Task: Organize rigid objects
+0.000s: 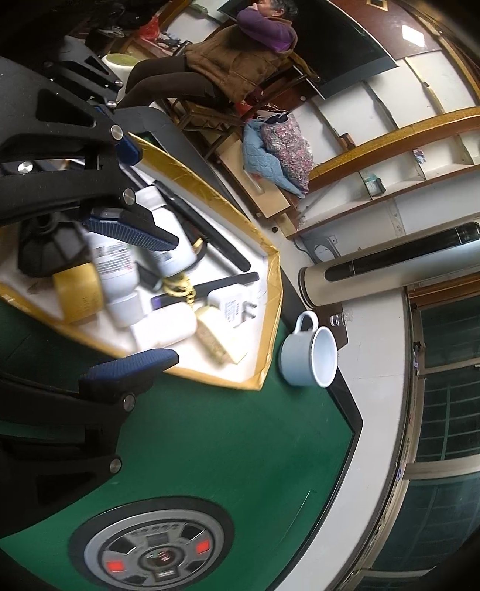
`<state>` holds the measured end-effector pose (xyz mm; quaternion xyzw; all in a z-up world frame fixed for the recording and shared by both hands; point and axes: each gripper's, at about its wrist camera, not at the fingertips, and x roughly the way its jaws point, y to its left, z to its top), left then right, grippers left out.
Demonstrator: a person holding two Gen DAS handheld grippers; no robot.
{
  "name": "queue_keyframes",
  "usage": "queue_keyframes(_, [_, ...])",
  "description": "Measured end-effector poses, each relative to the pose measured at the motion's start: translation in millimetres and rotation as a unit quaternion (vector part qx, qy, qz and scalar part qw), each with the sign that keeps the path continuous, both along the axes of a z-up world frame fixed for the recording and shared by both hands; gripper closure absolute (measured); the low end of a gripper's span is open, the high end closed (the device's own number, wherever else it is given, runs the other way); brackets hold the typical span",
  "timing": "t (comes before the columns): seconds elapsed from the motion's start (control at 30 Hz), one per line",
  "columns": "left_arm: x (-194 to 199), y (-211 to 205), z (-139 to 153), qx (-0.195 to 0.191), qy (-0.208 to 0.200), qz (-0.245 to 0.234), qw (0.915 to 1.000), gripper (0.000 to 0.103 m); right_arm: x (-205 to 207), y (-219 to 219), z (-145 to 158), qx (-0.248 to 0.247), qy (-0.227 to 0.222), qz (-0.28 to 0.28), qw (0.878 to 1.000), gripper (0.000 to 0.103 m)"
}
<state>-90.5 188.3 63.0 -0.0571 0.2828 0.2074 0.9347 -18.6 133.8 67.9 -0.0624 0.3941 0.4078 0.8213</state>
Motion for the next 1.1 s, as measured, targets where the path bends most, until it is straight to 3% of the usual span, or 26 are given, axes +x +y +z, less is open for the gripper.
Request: queue_keyframes(1.1, [-35,-23,-7,0.047,-0.009,0.027,0.9985,0.054,-55,-77,-23,0.024,0.007,-0.005,1.0,0.052])
